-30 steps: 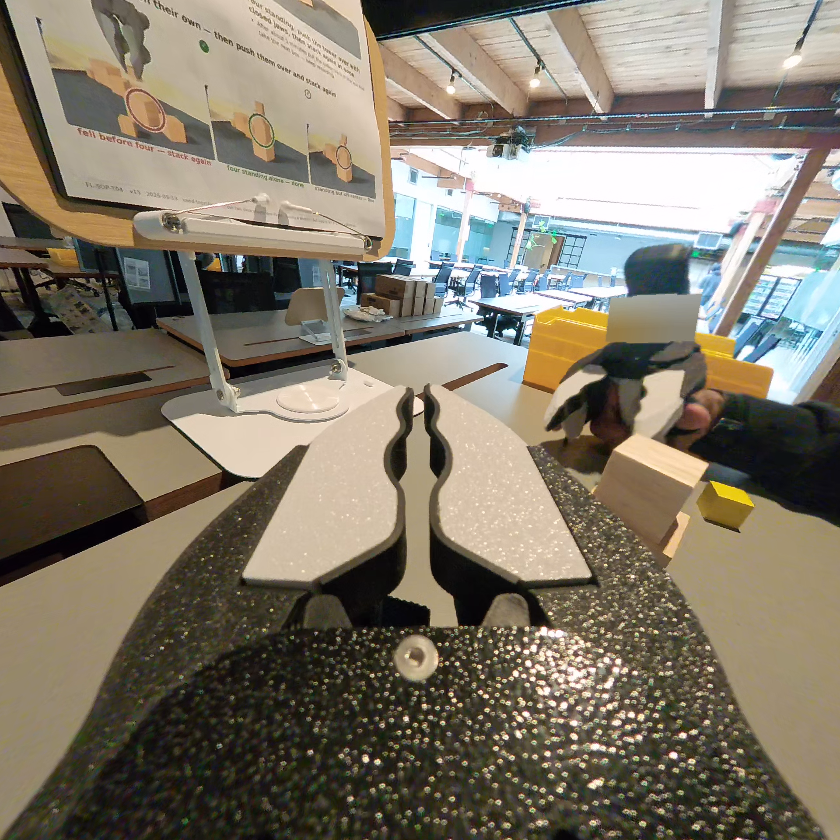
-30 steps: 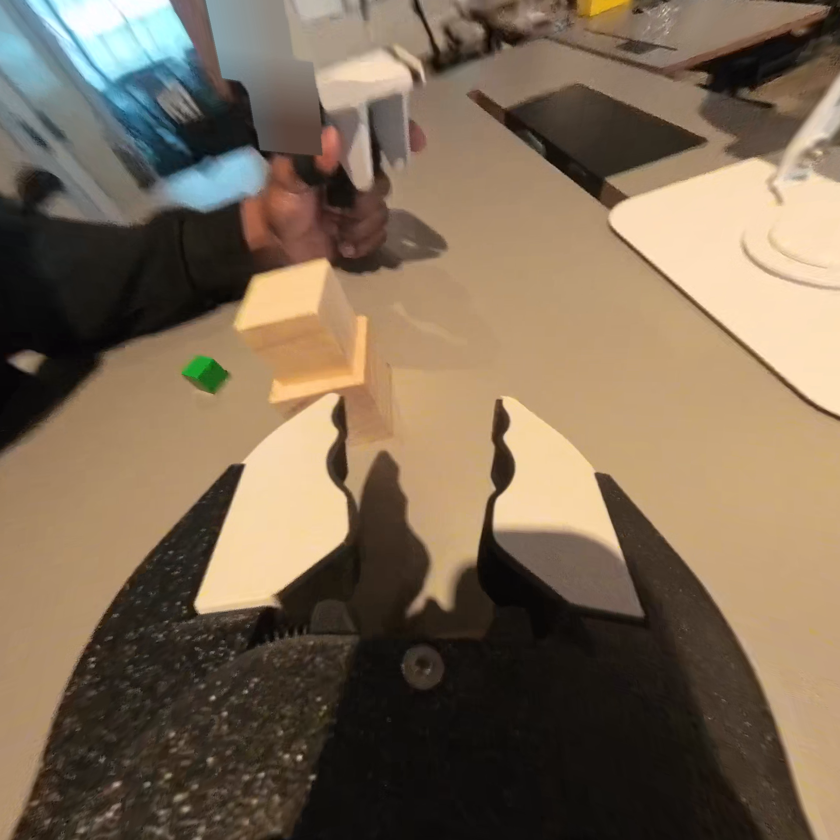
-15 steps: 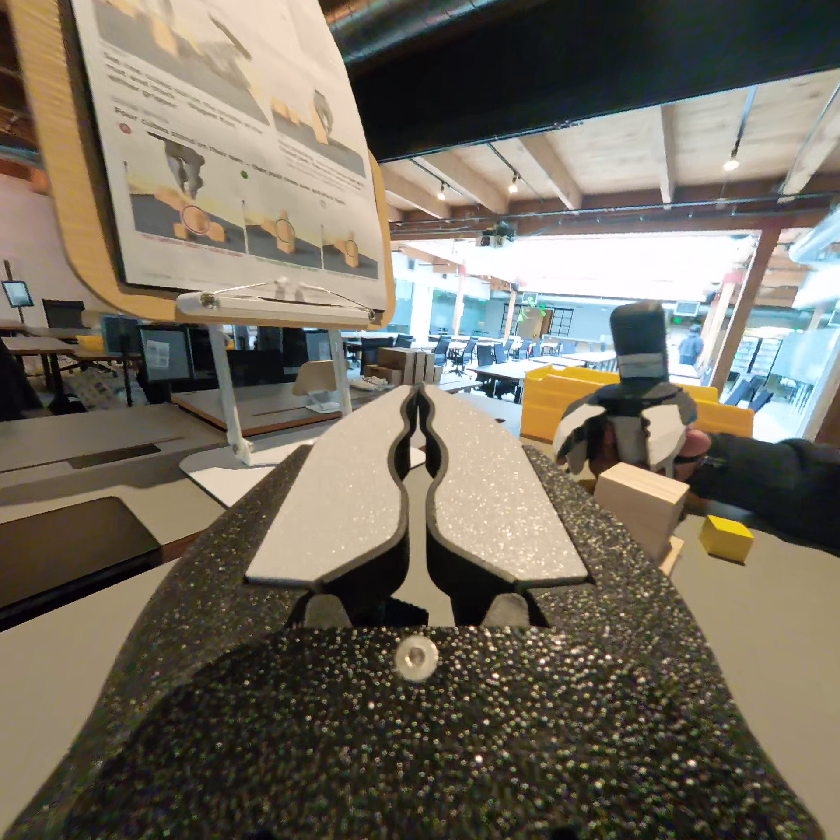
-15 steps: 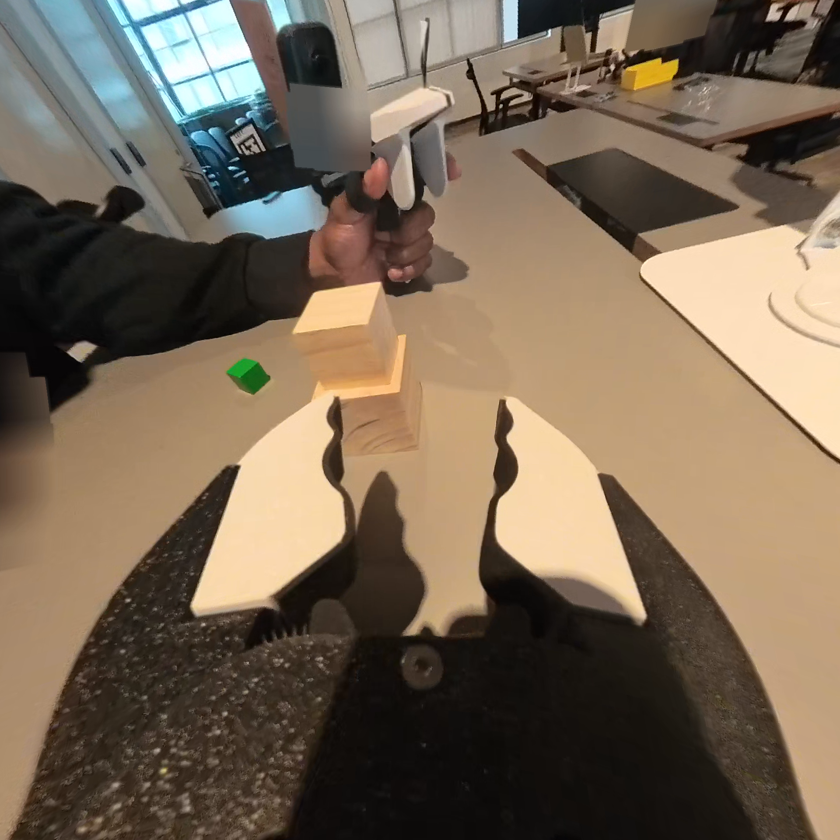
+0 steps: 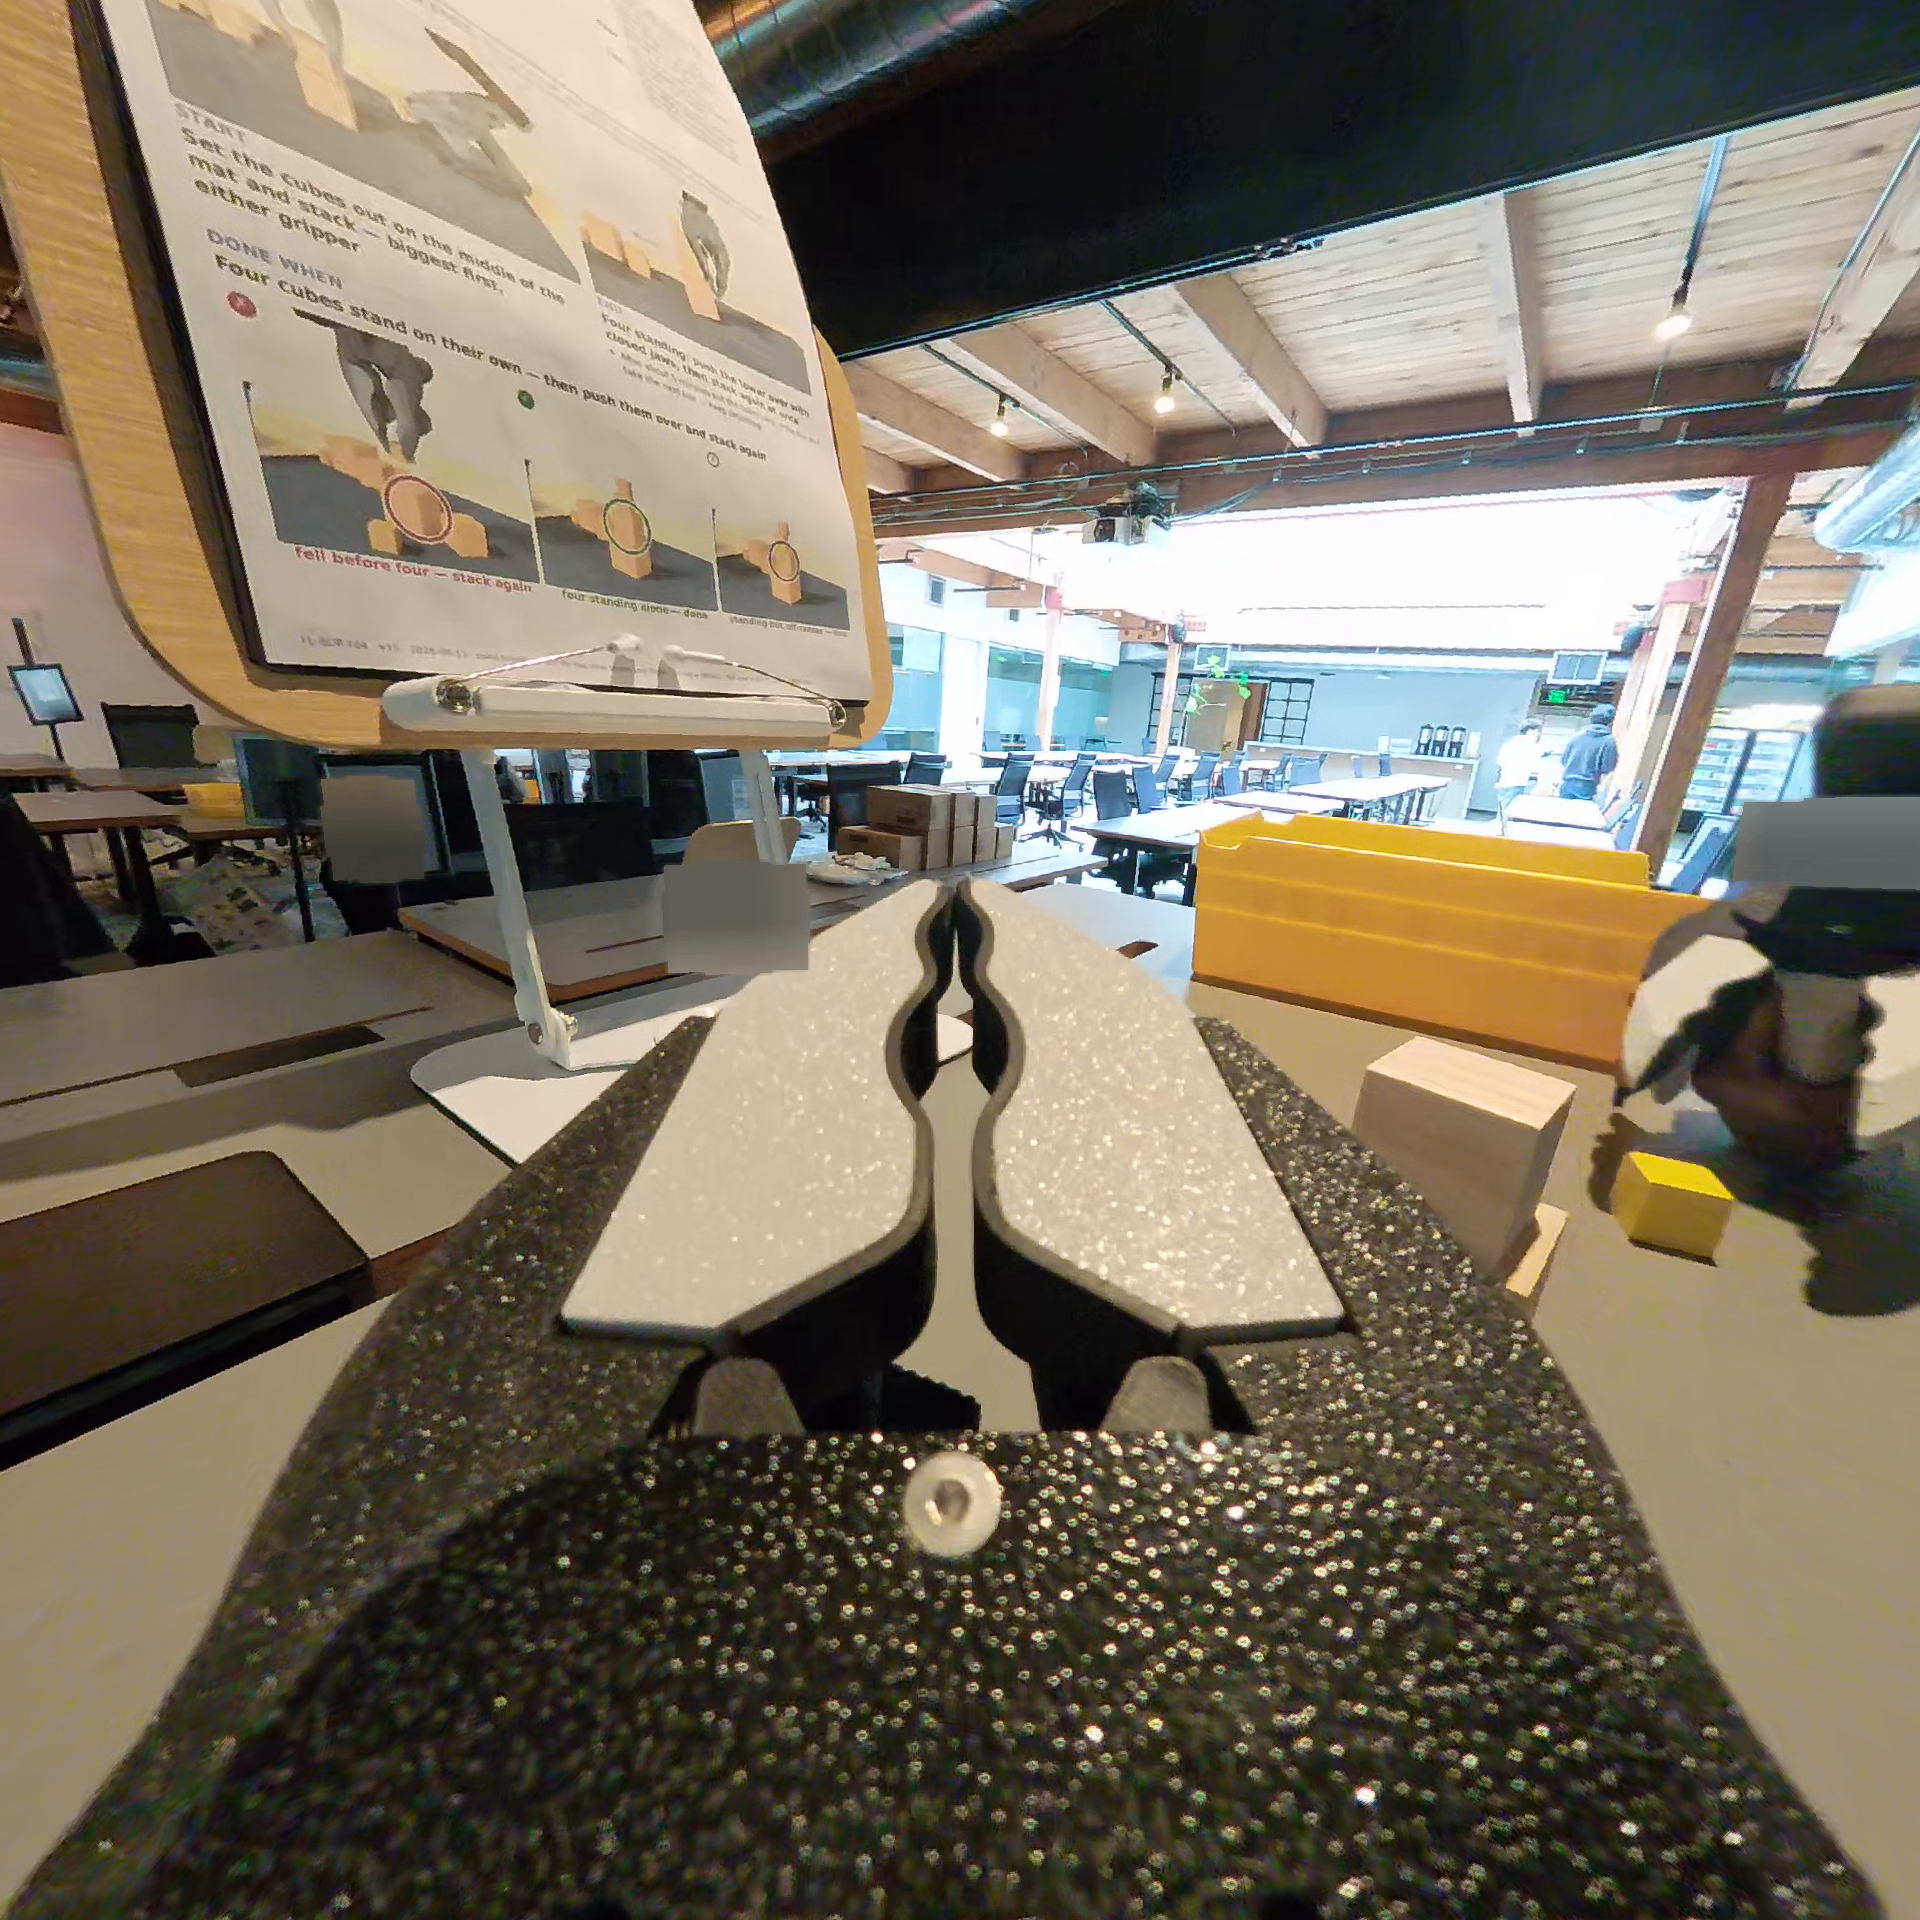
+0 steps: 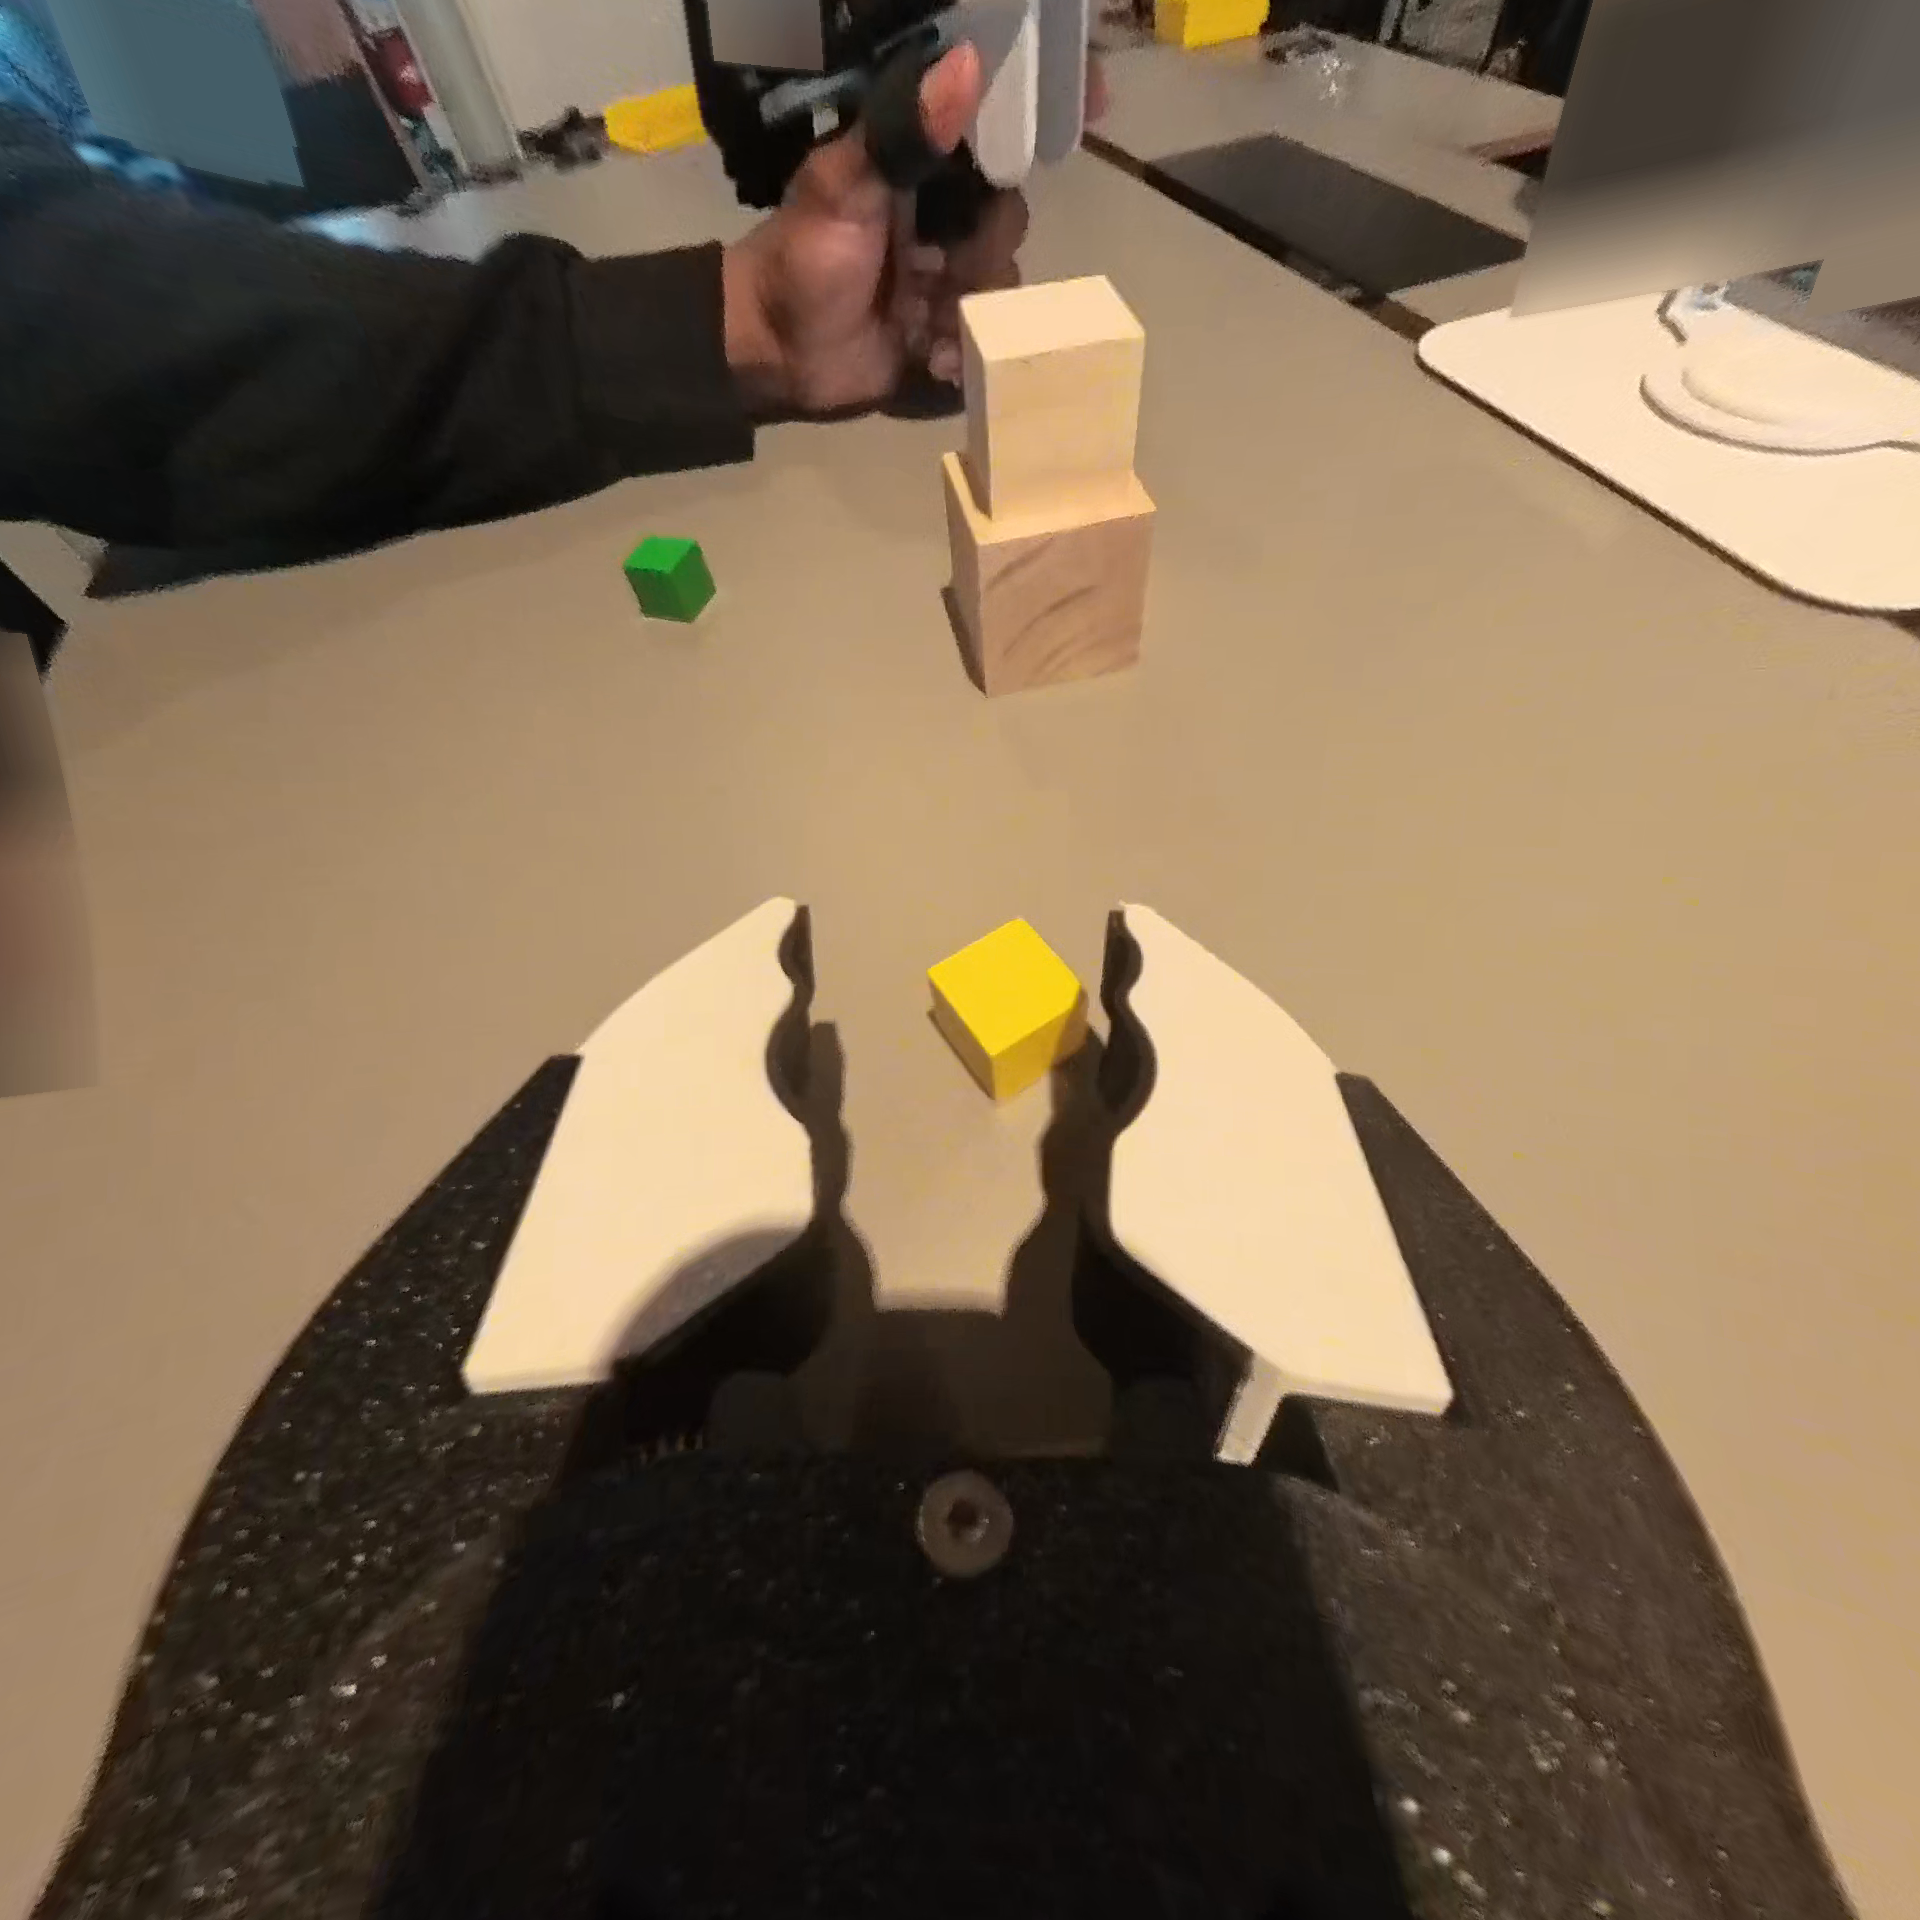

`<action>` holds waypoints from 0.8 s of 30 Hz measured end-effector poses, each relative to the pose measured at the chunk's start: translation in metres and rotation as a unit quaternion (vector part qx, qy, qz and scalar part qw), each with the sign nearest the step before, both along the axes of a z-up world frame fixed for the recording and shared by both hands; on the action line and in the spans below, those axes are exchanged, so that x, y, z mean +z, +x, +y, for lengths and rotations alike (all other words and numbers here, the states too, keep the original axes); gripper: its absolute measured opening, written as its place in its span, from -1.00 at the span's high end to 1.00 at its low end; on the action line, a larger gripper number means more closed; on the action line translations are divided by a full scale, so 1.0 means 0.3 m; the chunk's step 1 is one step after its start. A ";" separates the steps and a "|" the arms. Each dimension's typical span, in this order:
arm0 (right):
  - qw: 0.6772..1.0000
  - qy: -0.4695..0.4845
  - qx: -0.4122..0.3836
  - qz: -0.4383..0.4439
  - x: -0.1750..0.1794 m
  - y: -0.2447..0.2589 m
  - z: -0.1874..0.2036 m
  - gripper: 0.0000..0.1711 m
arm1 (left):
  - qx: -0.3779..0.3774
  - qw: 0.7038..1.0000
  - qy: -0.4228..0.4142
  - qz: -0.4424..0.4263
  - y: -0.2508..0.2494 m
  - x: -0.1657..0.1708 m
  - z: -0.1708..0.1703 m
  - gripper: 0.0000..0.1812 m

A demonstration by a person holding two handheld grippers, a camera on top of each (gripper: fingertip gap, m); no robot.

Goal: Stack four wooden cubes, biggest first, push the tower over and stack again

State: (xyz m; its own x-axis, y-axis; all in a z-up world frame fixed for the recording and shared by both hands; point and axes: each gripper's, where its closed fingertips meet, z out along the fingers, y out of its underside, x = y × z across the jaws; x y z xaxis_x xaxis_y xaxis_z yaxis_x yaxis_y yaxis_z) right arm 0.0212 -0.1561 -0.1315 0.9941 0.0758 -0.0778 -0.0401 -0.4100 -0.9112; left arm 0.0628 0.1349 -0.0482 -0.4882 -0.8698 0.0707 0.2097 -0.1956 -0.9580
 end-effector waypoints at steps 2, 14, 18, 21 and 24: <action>0.999 -0.036 -0.011 -0.015 -0.037 0.013 -0.013 0.40 | 0.001 1.000 -0.004 -0.002 -0.001 0.002 0.004 1.00; 0.987 -0.138 -0.003 -0.086 -0.137 0.032 0.016 0.58 | -0.008 0.999 -0.041 0.002 -0.001 0.009 0.032 1.00; 0.986 -0.123 -0.034 -0.103 -0.122 0.048 0.019 0.65 | -0.008 0.999 -0.050 0.012 0.007 0.005 0.040 1.00; 0.986 -0.097 -0.084 -0.108 -0.094 0.082 0.018 0.65 | -0.007 0.998 -0.053 0.022 0.015 0.000 0.042 1.00; 0.989 -0.039 -0.126 -0.073 -0.038 0.103 0.044 0.66 | -0.008 0.998 -0.052 0.029 0.021 -0.004 0.041 1.00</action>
